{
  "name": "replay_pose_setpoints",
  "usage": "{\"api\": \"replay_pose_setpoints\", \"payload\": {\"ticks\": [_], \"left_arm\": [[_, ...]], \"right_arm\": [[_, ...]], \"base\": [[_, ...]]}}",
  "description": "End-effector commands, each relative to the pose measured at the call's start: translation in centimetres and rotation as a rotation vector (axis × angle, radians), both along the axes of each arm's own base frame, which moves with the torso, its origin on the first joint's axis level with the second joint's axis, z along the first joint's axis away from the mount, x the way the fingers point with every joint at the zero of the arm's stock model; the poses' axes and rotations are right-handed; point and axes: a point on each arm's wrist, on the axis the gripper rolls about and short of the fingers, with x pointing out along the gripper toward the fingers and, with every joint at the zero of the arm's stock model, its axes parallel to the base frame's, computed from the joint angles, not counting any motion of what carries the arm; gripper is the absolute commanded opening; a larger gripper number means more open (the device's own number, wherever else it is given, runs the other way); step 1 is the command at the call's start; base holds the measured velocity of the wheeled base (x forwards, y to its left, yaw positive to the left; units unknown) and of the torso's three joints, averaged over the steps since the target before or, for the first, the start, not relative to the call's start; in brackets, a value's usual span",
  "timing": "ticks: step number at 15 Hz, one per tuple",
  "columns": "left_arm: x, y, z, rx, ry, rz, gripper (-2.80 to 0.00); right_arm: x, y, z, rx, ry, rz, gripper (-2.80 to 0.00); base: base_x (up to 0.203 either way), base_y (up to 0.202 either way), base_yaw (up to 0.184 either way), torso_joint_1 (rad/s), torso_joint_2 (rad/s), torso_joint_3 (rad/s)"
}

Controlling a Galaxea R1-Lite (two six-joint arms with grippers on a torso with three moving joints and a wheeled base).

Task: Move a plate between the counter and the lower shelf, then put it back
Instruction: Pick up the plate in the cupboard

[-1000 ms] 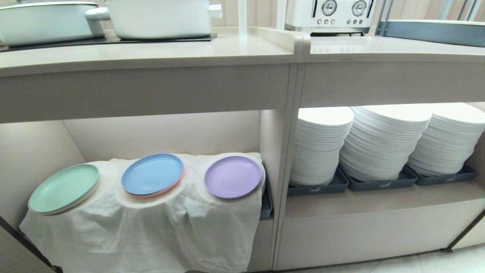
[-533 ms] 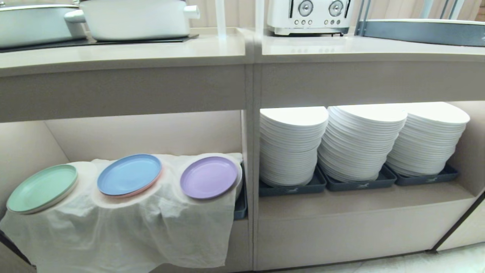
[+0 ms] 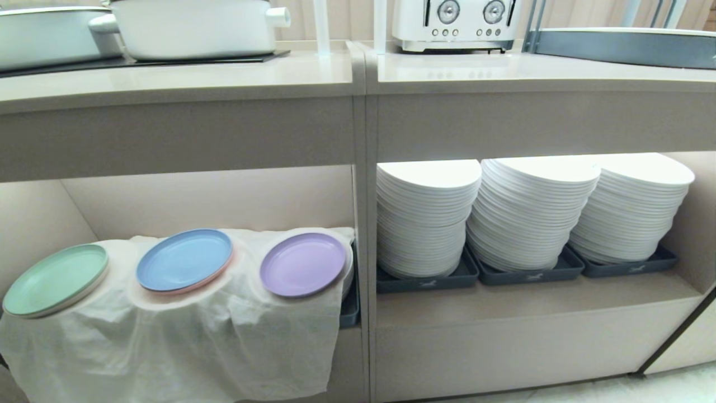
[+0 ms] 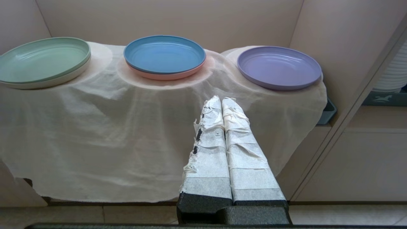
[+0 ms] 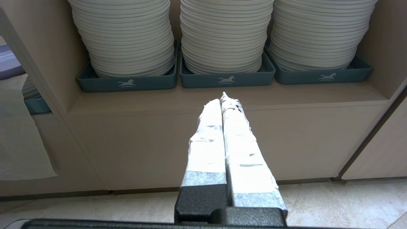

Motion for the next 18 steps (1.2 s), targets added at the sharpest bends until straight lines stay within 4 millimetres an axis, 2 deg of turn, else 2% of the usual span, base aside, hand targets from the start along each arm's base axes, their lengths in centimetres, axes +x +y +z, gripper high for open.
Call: {"api": "replay_pose_setpoints", "payload": {"ticks": [1, 10, 13, 18], "left_arm": [[0.0, 0.0, 0.0, -0.001, -0.001, 0.001, -2.80], [0.0, 0.0, 0.0, -0.001, -0.001, -0.002, -2.80], [0.0, 0.0, 0.0, 0.060, 0.002, -0.013, -2.80], [-0.8, -0.3, 2.9, 0.103, -0.073, -0.139, -2.80]], "right_arm": [[0.0, 0.0, 0.0, 0.000, 0.000, -0.002, -2.80], [0.0, 0.0, 0.0, 0.000, 0.000, -0.001, -2.80], [0.0, 0.0, 0.0, 0.000, 0.000, 0.000, -2.80], [0.0, 0.0, 0.0, 0.000, 0.000, -0.001, -2.80]], "base": [[0.000, 0.000, 0.000, 0.000, 0.00, 0.000], [0.000, 0.000, 0.000, 0.000, 0.00, 0.000], [0.000, 0.000, 0.000, 0.000, 0.00, 0.000], [0.000, 0.000, 0.000, 0.000, 0.00, 0.000]]}}
